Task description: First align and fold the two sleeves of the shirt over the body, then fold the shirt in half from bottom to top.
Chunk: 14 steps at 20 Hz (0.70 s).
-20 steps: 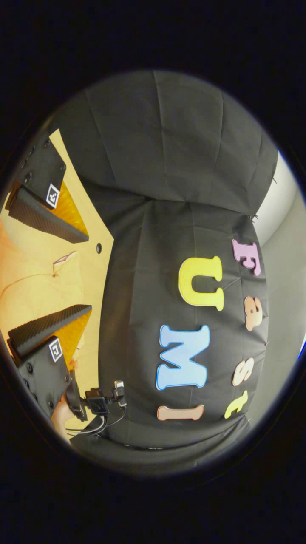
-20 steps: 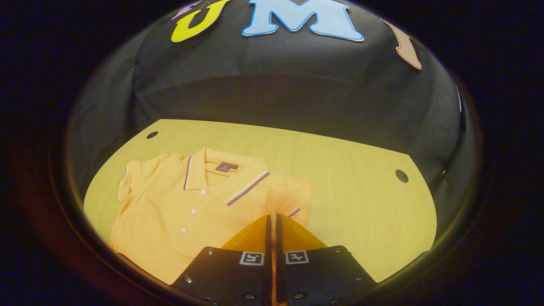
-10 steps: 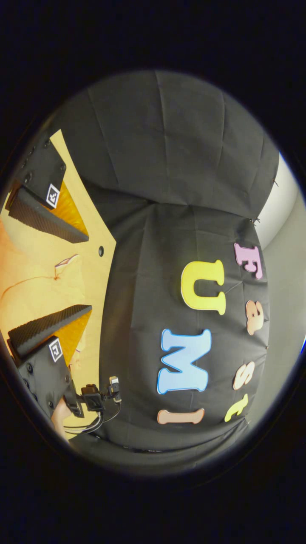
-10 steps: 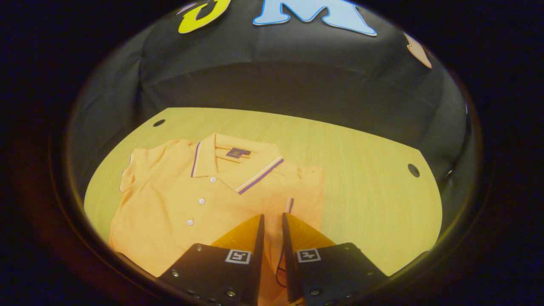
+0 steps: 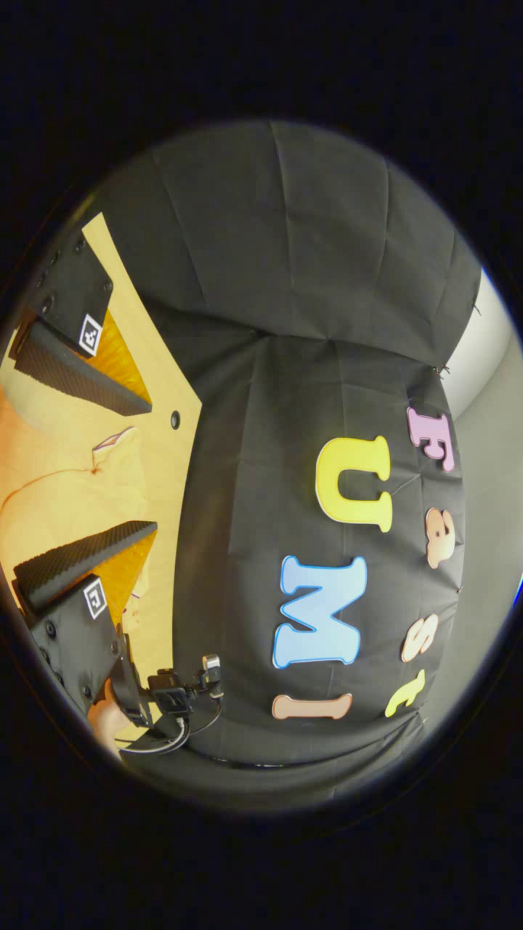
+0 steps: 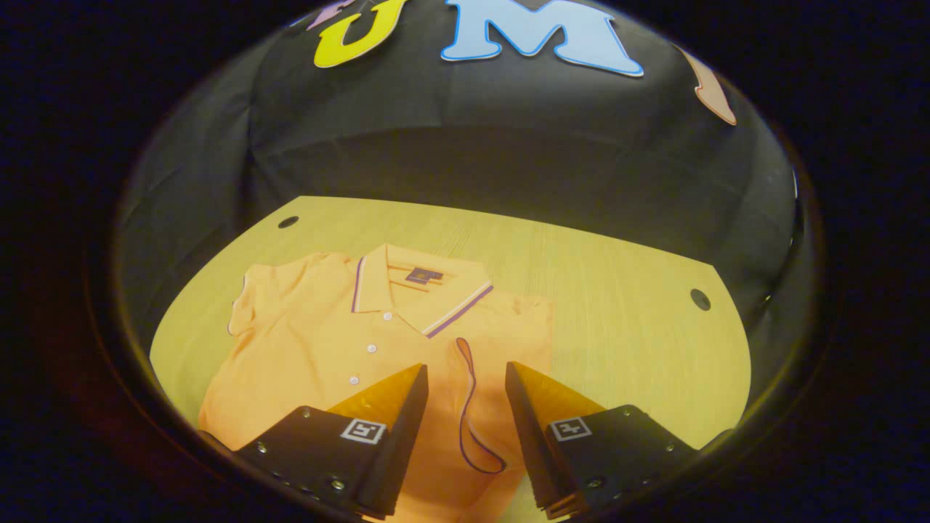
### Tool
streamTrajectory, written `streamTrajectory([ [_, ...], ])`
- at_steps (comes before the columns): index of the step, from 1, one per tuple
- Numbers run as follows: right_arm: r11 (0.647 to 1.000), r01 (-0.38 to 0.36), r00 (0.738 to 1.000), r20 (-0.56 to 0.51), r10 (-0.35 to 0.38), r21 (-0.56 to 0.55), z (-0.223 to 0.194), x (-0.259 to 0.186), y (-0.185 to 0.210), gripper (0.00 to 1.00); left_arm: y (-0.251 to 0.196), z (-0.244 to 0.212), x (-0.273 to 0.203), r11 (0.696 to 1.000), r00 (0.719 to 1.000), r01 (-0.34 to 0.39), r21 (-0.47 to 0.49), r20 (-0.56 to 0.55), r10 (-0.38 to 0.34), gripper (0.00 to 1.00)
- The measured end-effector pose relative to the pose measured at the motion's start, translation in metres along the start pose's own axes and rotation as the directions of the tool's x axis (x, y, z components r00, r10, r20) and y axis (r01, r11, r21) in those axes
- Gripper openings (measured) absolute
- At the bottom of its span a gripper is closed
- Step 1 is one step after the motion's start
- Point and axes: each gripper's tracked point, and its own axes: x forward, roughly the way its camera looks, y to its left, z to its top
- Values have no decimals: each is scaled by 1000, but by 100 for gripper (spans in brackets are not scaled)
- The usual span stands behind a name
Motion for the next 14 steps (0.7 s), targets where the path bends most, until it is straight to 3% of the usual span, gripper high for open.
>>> streamTrajectory([
  [1, 1000, 6, 1000, 8, -6, -4, 1, -7, 2, 72, 1, -2, 4, 1000, 1000, 12, -1, -4, -12, 96],
  [8, 999, 46, 992, 114, -47, 13, 23, -62, 23, 74, 19, -23, 41, 998, 997, 67, -6, -45, -68, 96],
  [9, 998, 57, 989, 132, -59, 22, 27, -73, 27, 95, 20, -26, 47, 997, 995, 79, -6, -52, -79, 96],
  [10, 998, 63, 987, 147, -66, 28, 30, -82, 30, 98, 21, -29, 54, 996, 994, 92, -5, -61, -92, 96],
  [14, 993, 93, 975, 195, -105, 69, 42, -117, 42, 97, 23, -45, 85, 988, 983, 156, -12, -95, -156, 96],
])
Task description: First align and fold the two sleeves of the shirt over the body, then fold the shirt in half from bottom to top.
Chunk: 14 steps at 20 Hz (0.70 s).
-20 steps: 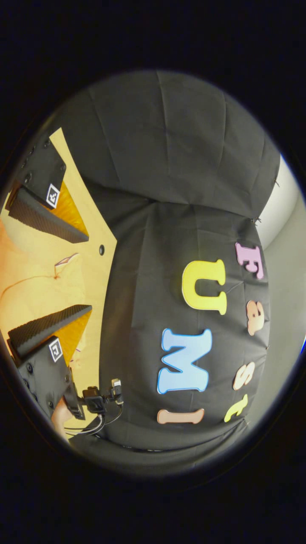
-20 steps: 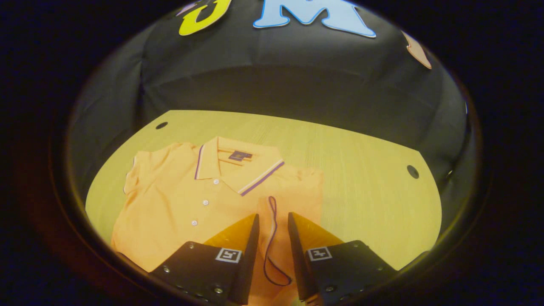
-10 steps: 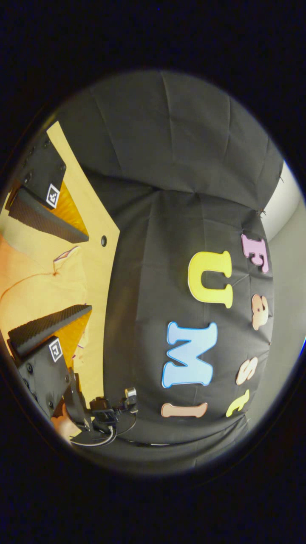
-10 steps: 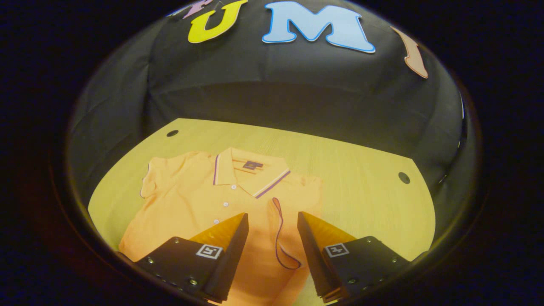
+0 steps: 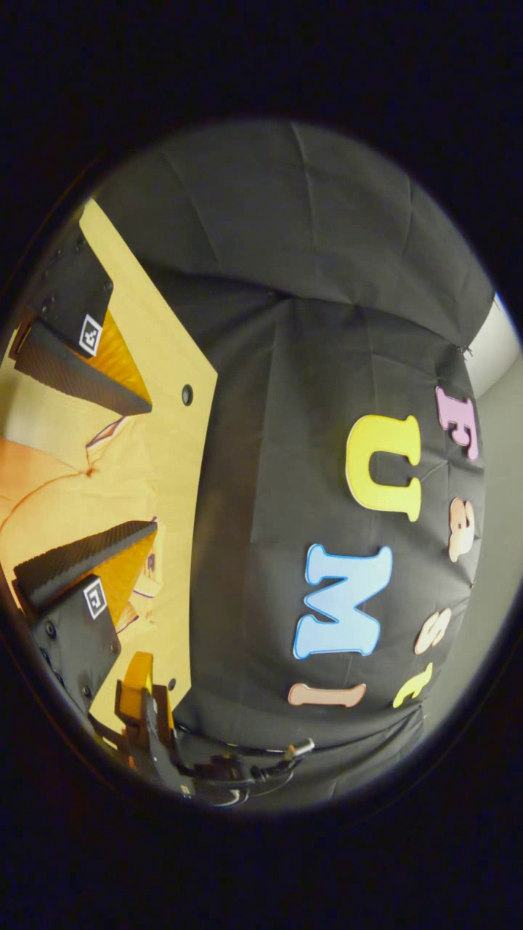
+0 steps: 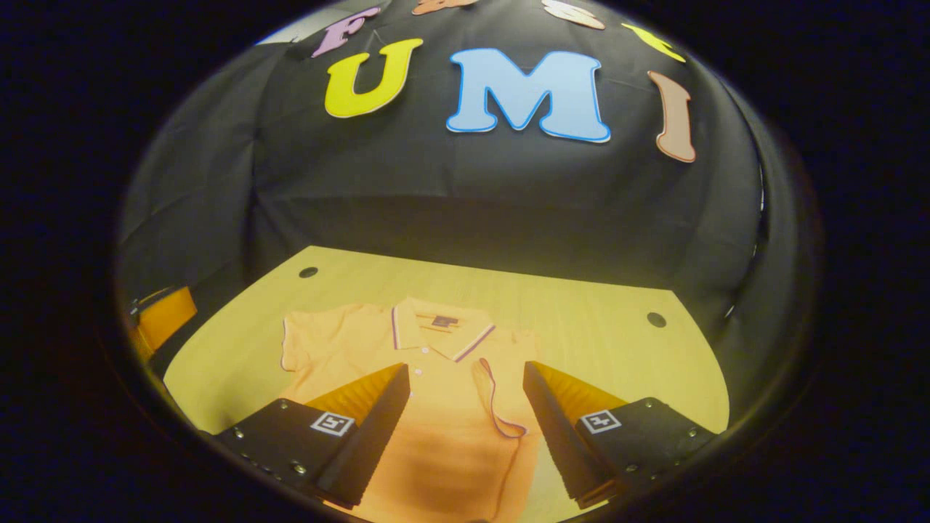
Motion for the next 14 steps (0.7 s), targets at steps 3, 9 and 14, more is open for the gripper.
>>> streamTrajectory([
  [3, 999, 38, 999, 27, -39, 30, 9, -28, 6, 97, 12, -16, 28, 1000, 999, 27, 4, -34, -27, 96],
  [9, 994, 99, 993, 58, -102, 42, 14, -74, 17, 97, 41, -45, 73, 1000, 996, 18, 12, -93, -17, 95],
  [14, 994, 104, 993, 50, -106, 36, 11, -99, 28, 97, 59, -78, 112, 1000, 989, -12, 14, -145, 14, 95],
])
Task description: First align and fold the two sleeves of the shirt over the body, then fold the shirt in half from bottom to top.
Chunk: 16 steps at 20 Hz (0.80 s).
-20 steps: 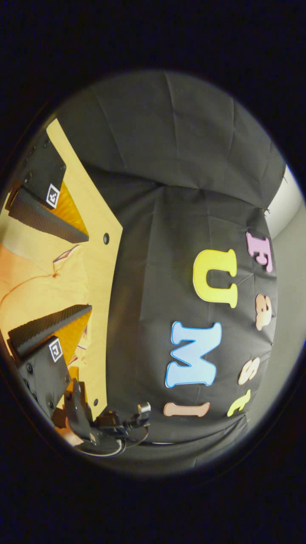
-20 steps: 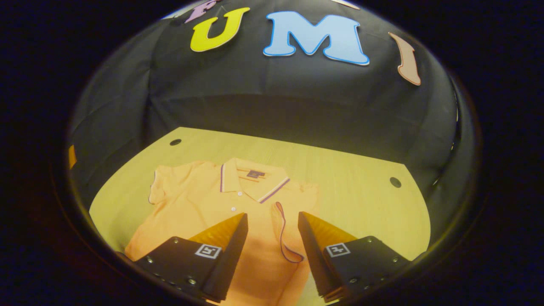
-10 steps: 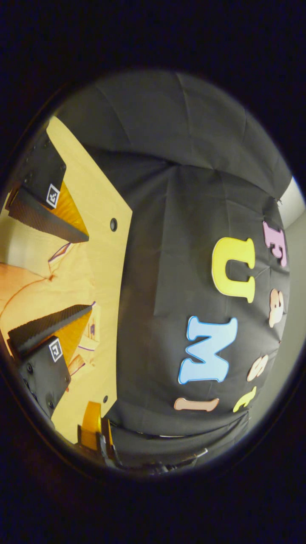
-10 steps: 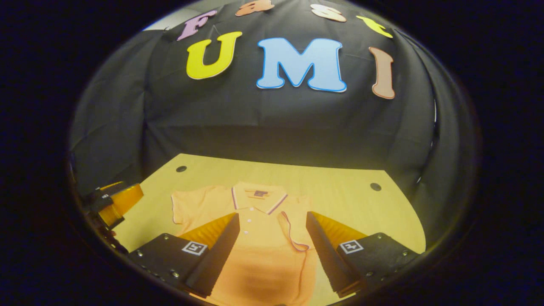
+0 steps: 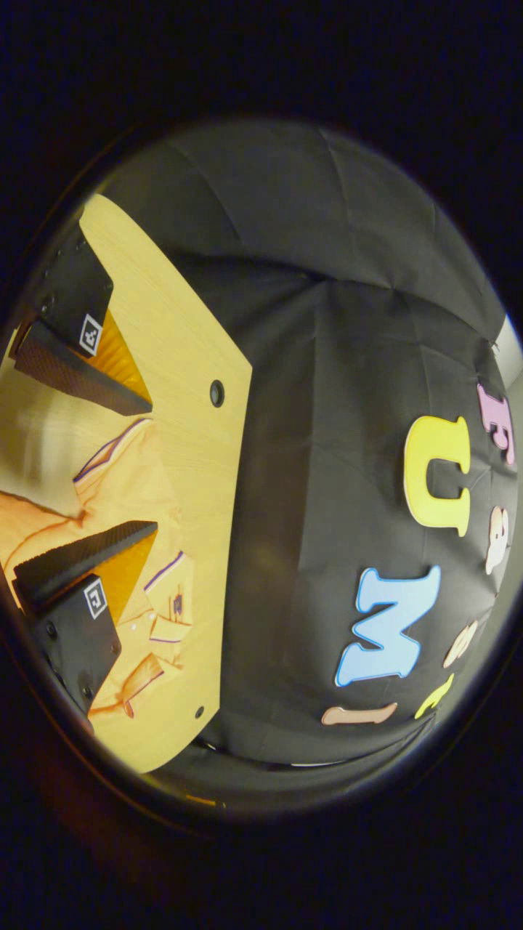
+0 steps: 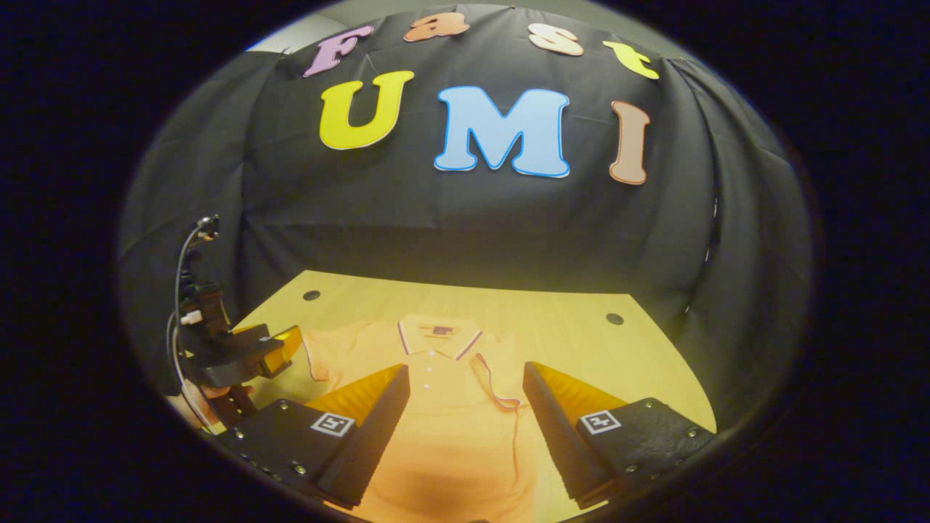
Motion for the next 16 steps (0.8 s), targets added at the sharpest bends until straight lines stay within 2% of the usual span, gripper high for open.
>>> streamTrajectory([
  [5, 1000, -3, 1000, -18, 4, 11, -12, -21, 3, 97, 3, -29, 42, 997, 996, -8, -71, -90, 1, 97],
  [6, 1000, 0, 1000, -25, 1, 15, -14, -23, 2, 97, 5, -33, 50, 996, 994, -16, -82, -105, 8, 95],
  [10, 998, 9, 999, -48, -6, 69, -28, -31, 2, 96, 21, -45, 74, 994, 988, -59, -88, -149, 45, 96],
  [11, 997, 12, 999, -53, -8, 77, -32, -32, 1, 97, 25, -48, 80, 994, 986, -66, -83, -160, 52, 94],
  [12, 997, 14, 998, -63, -9, 81, -35, -33, 0, 97, 29, -50, 85, 994, 984, -75, -77, -167, 62, 96],
  [16, 997, 11, 998, -69, -5, 78, -39, -38, -2, 97, 27, -64, 94, 992, 976, -81, -95, -208, 60, 94],
])
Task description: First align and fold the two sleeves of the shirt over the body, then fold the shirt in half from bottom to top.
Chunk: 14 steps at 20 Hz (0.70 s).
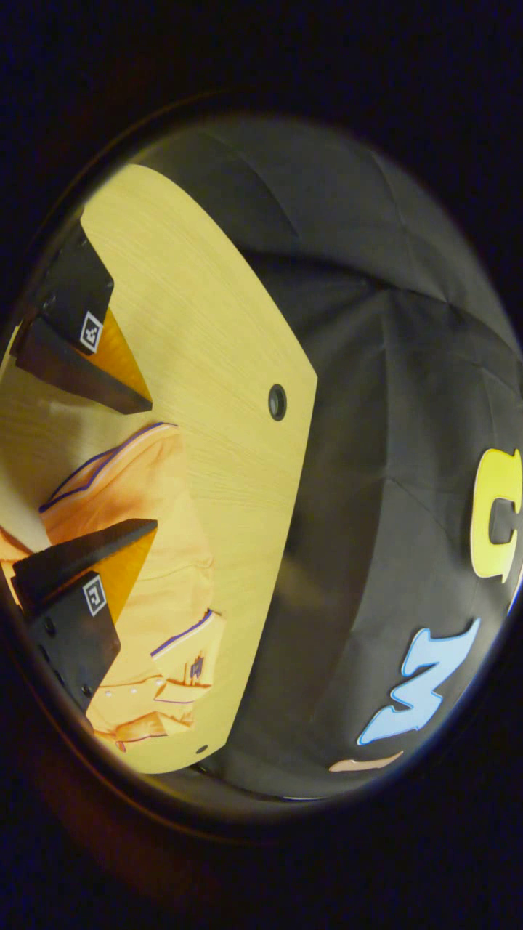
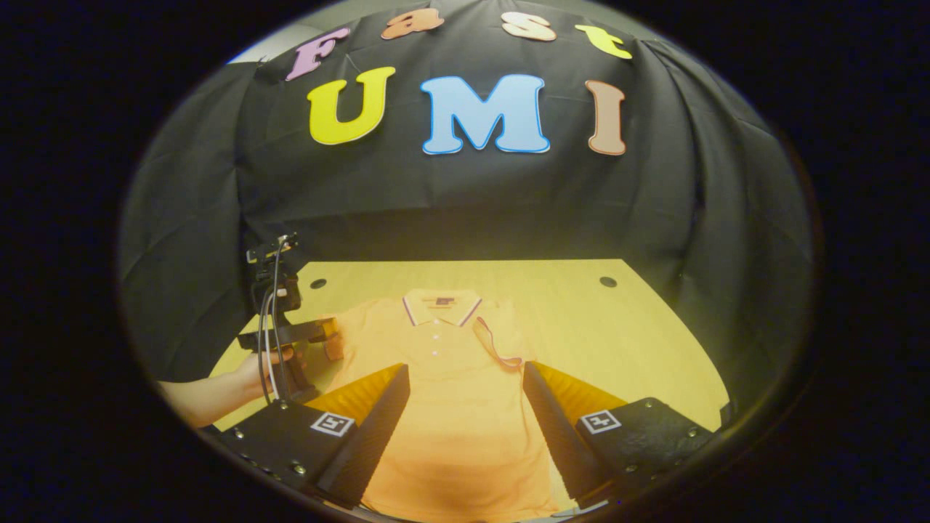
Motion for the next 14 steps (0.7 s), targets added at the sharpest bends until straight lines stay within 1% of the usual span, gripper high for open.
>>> streamTrajectory([
  [1, 1000, 0, 1000, 0, 0, -6, 0, 0, -1, 97, -1, -4, 1, 1000, 1000, -12, 0, -15, 12, 94],
  [2, 1000, -1, 1000, 0, 1, -7, 0, 0, -1, 97, 0, -4, 4, 1000, 1000, -16, -1, -7, 16, 94],
  [4, 1000, -6, 1000, -1, 6, 0, 0, 0, -3, 97, -8, 1, 3, 1000, 1000, -2, -25, 6, 2, 94],
  [5, 1000, -9, 1000, -6, 9, 0, -2, 2, -3, 97, -11, -2, 4, 1000, 1000, 0, -14, 2, 0, 93],
  [6, 1000, -12, 1000, -14, 12, -3, -3, 3, -4, 97, -13, -4, 7, 1000, 1000, -6, 5, -5, 6, 95],
  [9, 1000, -18, 999, -27, 18, 2, -9, 5, -7, 97, -8, -5, 14, 997, 998, -57, 60, -9, 58, 83],
  [10, 1000, -21, 999, -31, 21, 8, -11, 5, -7, 96, -3, -5, 15, 995, 997, -77, 71, -5, 77, 76],
  [11, 1000, -23, 999, -35, 23, 10, -12, 5, -8, 97, 1, -5, 15, 993, 996, -93, 76, -1, 94, 58],
  [12, 1000, -20, 999, -38, 20, 9, -14, 6, -11, 97, 6, -3, 15, 992, 995, -103, 69, 5, 103, 49],
  [13, 1000, -14, 999, -42, 15, 10, -16, 6, -14, 97, 9, -2, 14, 992, 994, -111, 64, 10, 110, 29],
  [14, 1000, -10, 999, -45, 11, 15, -17, 5, -17, 96, 10, -2, 14, 992, 994, -107, 59, 12, 107, 22],
])
